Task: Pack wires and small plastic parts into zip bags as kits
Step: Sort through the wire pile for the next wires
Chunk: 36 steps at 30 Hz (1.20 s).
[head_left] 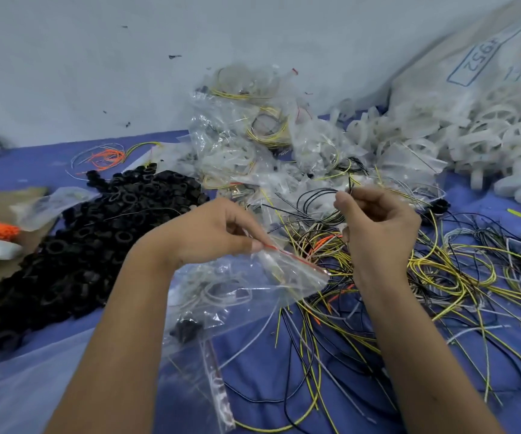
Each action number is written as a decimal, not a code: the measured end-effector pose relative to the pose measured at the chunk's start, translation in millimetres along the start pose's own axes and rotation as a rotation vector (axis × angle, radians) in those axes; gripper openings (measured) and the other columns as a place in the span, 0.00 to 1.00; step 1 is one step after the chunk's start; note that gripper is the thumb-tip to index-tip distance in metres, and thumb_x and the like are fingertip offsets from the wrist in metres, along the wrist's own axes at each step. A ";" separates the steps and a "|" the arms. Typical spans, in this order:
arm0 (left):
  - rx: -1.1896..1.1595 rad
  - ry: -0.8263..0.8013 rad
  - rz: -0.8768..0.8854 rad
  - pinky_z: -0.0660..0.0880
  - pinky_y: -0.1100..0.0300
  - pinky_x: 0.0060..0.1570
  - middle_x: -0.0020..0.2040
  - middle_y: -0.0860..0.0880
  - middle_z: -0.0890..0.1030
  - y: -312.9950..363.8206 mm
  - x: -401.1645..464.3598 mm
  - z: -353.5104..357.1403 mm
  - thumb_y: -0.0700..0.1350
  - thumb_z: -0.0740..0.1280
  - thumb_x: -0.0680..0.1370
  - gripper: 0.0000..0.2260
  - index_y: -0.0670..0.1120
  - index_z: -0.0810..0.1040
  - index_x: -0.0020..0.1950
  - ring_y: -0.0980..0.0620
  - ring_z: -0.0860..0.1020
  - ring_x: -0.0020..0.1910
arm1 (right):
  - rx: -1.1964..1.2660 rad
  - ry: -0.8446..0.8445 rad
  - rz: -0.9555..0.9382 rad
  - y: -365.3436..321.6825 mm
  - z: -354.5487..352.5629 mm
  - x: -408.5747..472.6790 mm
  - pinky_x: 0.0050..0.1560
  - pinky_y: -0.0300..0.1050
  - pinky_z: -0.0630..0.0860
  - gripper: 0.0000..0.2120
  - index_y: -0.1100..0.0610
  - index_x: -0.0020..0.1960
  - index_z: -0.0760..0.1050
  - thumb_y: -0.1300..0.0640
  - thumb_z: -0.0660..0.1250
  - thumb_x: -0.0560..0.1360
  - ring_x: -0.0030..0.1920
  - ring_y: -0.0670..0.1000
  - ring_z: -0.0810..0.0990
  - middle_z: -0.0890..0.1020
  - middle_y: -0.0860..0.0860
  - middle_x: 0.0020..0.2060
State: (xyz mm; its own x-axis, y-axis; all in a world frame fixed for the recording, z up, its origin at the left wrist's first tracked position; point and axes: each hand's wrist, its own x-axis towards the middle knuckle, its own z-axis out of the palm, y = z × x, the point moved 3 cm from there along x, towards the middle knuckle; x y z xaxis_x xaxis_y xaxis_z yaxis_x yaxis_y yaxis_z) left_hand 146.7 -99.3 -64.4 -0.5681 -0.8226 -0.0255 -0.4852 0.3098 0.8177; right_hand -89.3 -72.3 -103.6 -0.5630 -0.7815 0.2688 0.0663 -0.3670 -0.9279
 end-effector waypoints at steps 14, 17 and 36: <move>0.087 0.059 -0.074 0.78 0.37 0.54 0.43 0.45 0.86 2.1 5.7 3.1 0.37 0.78 0.73 0.09 0.52 0.89 0.41 0.35 0.80 0.48 | -0.316 0.036 -0.539 -16.3 -0.2 -13.3 0.39 0.40 0.79 0.01 0.56 0.48 0.84 0.58 0.74 0.77 0.40 0.49 0.84 0.84 0.47 0.39; 0.090 0.097 -0.067 0.78 0.38 0.55 0.43 0.45 0.86 2.2 5.7 2.3 0.35 0.78 0.73 0.09 0.51 0.89 0.41 0.36 0.81 0.49 | -0.188 -0.120 -0.403 -16.2 6.5 -14.2 0.39 0.39 0.78 0.01 0.57 0.46 0.84 0.61 0.75 0.75 0.38 0.48 0.84 0.85 0.47 0.37; 0.061 0.165 0.139 0.81 0.42 0.48 0.43 0.46 0.86 34.2 11.9 16.3 0.32 0.78 0.71 0.08 0.45 0.88 0.42 0.44 0.84 0.44 | -0.266 -0.716 0.150 7.7 24.4 -21.7 0.39 0.46 0.79 0.06 0.59 0.42 0.84 0.59 0.80 0.70 0.35 0.49 0.83 0.87 0.55 0.36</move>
State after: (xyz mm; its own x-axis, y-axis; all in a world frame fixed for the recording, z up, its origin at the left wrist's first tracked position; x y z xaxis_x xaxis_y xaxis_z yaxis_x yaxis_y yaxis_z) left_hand 112.4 -90.8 -46.1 -0.5186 -0.8351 0.1832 -0.4523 0.4498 0.7701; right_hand -56.5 -70.5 -110.3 0.1117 -0.9818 0.1533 -0.1509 -0.1693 -0.9739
